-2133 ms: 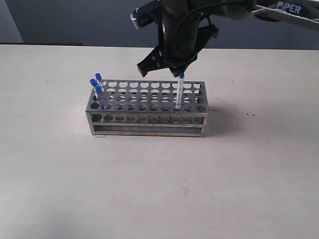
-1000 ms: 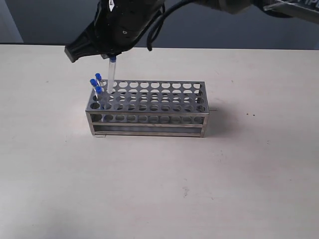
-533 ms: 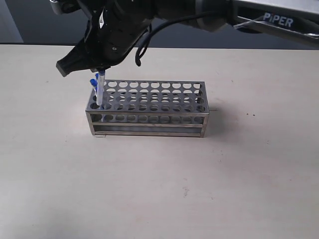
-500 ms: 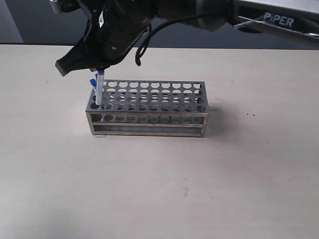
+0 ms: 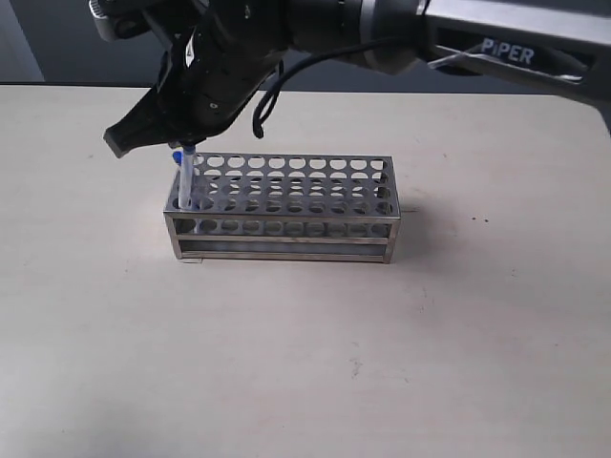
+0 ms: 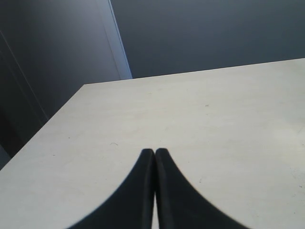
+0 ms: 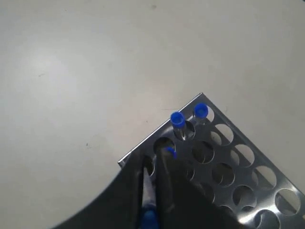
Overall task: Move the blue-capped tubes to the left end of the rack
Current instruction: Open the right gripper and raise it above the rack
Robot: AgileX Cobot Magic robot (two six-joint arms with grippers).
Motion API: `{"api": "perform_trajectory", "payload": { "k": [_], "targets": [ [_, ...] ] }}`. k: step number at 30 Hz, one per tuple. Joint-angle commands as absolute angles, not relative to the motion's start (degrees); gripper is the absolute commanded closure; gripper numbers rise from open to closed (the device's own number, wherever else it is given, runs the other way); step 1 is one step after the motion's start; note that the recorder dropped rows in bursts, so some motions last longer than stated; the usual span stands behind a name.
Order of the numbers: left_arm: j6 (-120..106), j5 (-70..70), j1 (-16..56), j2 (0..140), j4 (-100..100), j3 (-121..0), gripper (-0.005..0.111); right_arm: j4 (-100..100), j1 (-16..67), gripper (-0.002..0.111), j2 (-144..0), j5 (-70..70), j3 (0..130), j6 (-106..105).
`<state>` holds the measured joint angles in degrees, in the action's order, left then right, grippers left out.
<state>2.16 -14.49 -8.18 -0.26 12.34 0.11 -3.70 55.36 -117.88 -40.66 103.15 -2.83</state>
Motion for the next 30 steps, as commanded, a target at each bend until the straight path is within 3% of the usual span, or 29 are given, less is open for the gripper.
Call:
{"api": "perform_trajectory", "payload": {
  "k": [1,30],
  "targets": [
    [2.4,-13.7,-8.4,0.0,12.3,0.0,0.106,-3.7,55.4,0.109,-119.8,-39.6,103.3,-3.3],
    [2.4,-13.7,-8.4,0.0,12.3,0.0,0.106,-20.1,55.4,0.109,-124.7,-34.5,103.3,-15.1]
  ]
}}
